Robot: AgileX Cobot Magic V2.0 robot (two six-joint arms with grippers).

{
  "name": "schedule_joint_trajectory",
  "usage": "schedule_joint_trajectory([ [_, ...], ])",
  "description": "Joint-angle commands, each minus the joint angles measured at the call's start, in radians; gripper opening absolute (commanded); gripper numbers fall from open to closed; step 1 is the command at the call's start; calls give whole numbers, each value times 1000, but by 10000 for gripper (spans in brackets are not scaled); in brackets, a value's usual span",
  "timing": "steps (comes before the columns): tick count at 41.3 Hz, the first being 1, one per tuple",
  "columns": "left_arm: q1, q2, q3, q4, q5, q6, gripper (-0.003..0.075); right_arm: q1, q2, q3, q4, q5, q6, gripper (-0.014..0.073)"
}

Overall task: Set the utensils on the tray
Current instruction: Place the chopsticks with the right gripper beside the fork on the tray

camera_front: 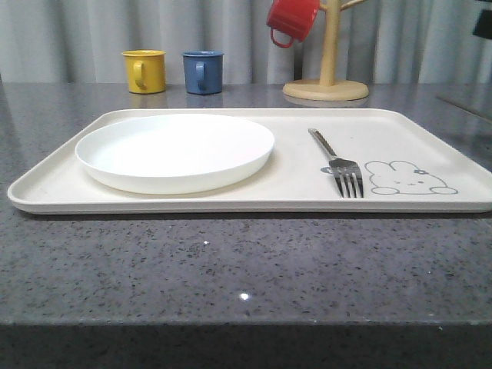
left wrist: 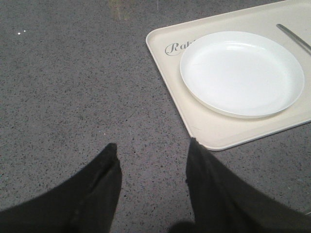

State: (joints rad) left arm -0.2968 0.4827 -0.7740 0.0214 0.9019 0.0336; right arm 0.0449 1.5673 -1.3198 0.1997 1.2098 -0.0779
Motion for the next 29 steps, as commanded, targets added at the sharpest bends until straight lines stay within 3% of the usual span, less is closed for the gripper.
schedule_joint_trajectory([
  [1,-6,8,-25,-2,-74,-9,313,74,-41,-80,43,2,44,79],
  [10,-6,8,-25,-2,-74,-9,313,211,32,-128,39,-48,200,78],
  [16,-6,8,-25,-2,-74,-9,313,230,88,-127,39,-70,300,78],
  [29,-6,8,-25,-2,-72,-9,313,236,140,-127,47,-84,361,80],
])
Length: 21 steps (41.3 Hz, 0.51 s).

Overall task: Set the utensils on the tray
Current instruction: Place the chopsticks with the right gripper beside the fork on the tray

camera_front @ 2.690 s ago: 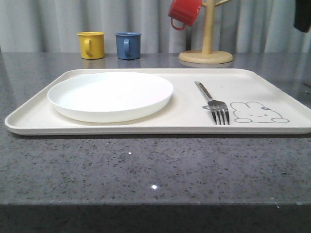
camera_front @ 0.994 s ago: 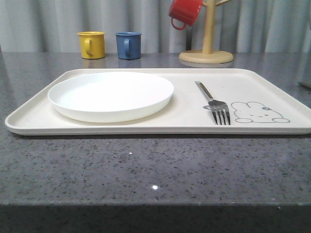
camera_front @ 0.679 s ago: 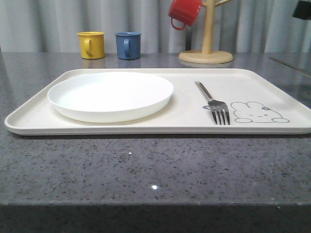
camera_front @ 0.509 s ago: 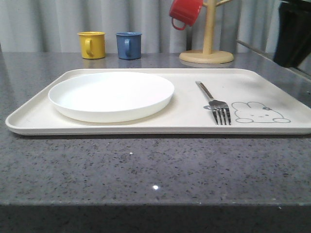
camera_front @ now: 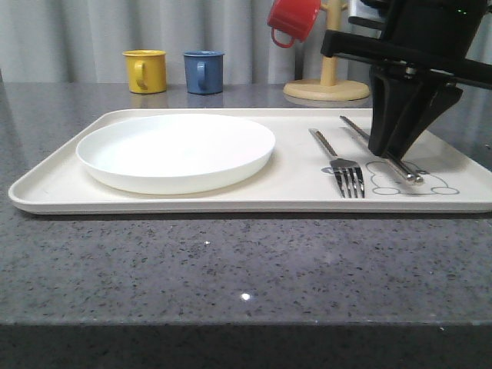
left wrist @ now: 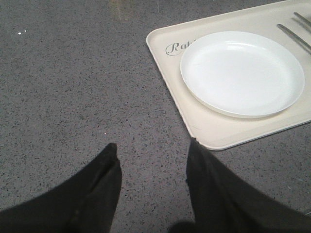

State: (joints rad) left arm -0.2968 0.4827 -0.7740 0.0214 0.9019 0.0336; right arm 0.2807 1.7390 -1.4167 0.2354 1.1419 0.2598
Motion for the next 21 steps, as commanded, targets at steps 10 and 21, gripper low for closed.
schedule_joint_trajectory([
  [10,-6,8,-25,-2,-72,-9,313,0,-22,-30,10,28,24,89],
  [21,-6,8,-25,-2,-72,-9,313,0,-31,-30,7,22,23,335],
])
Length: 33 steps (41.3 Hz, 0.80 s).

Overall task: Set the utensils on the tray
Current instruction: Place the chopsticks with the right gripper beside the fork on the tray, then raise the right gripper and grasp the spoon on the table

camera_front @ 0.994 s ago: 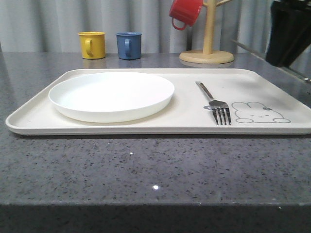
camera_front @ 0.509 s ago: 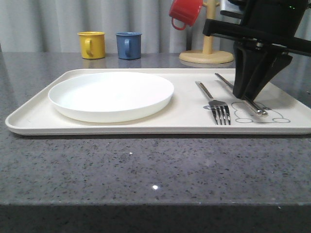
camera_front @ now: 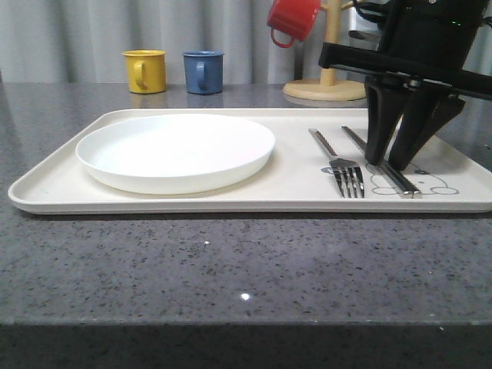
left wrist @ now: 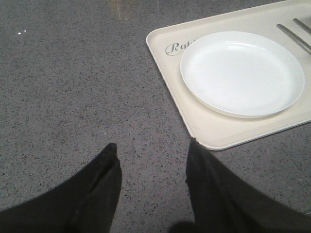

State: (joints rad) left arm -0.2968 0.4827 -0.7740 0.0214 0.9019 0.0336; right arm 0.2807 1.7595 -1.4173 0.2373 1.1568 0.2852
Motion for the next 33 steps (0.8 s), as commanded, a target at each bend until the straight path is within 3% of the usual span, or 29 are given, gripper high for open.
schedule_joint_trajectory([
  [1,-6,8,-25,-2,-72,-9,313,0,-55,-30,3,6,-3,343],
  [10,-6,8,-25,-2,-72,-9,313,0,-159,-30,-71,5,-69,347],
  [18,-6,8,-25,-2,-72,-9,313,-29,-303,-30,-322,65,-75,347],
  [22,-6,8,-25,-2,-72,-9,313,-101,-341,-30,-424,138,-83,343],
  [33,-6,8,-25,-2,-72,-9,313,-342,-309,-25,-358,186,-278,343],
])
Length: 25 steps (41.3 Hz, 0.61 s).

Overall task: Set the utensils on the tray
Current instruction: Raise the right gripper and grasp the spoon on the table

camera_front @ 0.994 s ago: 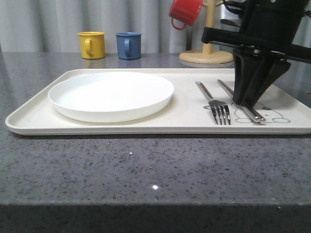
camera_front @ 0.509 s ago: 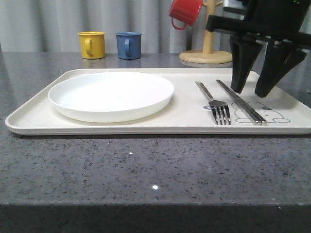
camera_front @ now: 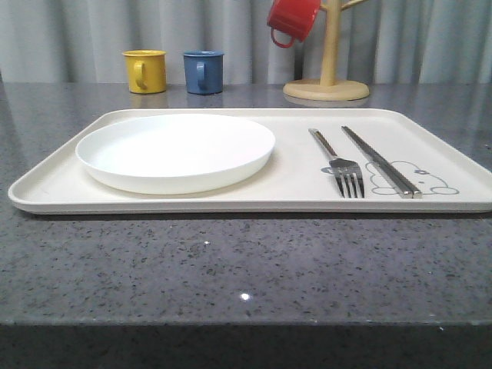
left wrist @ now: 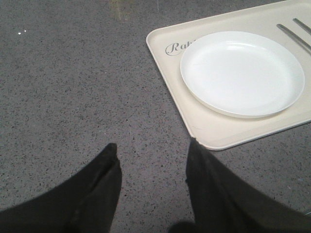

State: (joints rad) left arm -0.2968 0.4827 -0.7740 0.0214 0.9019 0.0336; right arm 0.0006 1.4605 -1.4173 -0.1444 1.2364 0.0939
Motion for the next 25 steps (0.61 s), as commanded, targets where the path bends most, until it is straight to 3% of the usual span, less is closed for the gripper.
schedule_joint_trajectory([
  [1,-6,8,-25,-2,-72,-9,313,-71,-2,-25,31,107,-107,343],
  [12,-6,8,-25,-2,-72,-9,313,-163,102,-25,56,108,-265,343],
  [25,-6,8,-25,-2,-72,-9,313,-169,227,-25,54,92,-279,343],
])
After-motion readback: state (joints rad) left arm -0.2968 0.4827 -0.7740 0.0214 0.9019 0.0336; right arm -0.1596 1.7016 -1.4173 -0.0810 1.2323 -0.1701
